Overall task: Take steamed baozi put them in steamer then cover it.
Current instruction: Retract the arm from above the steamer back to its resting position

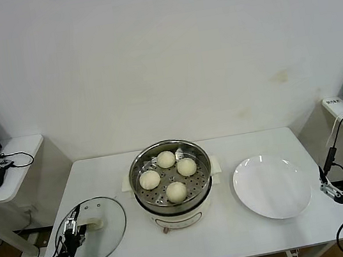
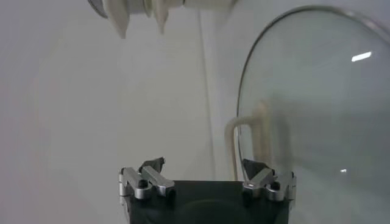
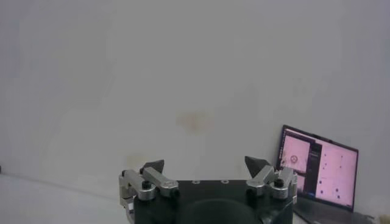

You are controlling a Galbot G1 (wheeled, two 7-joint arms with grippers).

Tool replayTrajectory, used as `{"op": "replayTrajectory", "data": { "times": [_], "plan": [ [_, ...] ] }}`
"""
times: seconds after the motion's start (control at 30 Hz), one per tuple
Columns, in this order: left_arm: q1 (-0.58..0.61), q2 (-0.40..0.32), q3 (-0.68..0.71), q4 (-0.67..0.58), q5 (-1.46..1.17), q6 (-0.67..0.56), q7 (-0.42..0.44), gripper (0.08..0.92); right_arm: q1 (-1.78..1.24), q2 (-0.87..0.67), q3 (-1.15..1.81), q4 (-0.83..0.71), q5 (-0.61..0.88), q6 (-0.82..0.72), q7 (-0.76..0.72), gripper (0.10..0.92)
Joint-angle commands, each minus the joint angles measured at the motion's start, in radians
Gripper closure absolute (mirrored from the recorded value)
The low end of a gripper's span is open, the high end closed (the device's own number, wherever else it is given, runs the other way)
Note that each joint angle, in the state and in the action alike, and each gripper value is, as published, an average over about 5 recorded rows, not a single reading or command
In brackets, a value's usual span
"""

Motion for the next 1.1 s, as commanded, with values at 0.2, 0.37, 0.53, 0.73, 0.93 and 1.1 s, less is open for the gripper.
{"op": "replayTrajectory", "data": {
  "times": [0.2,0.37,0.53,0.73,0.93,1.1],
  "plan": [
    [-0.089,0.005,0.046,0.092,-0.052,0.008,0.028,0.177,-0.007,0.012,-0.003,-0.011,-0.01,0.008,-0.003,0.203],
    [-0.092,0.003,0.049,0.116,-0.064,0.008,0.029,0.224,-0.008,0.013,-0.004,-0.012,-0.012,0.009,-0.003,0.203],
    [-0.089,0.002,0.047,0.114,-0.071,0.008,0.031,0.365,-0.006,0.014,-0.012,-0.011,-0.014,0.009,-0.004,0.202],
    [-0.073,0.001,0.04,0.097,-0.093,0.002,0.017,0.538,-0.005,0.015,-0.026,-0.011,-0.019,0.012,-0.004,0.203],
    [-0.024,-0.003,0.006,0.001,-0.12,-0.008,0.004,0.711,-0.004,0.011,-0.04,-0.007,-0.022,0.015,-0.005,0.202],
    [0.037,-0.008,-0.047,-0.127,-0.125,0.02,0.012,0.832,0.002,0.007,-0.057,-0.008,-0.028,0.02,-0.006,0.203]
  ]
}}
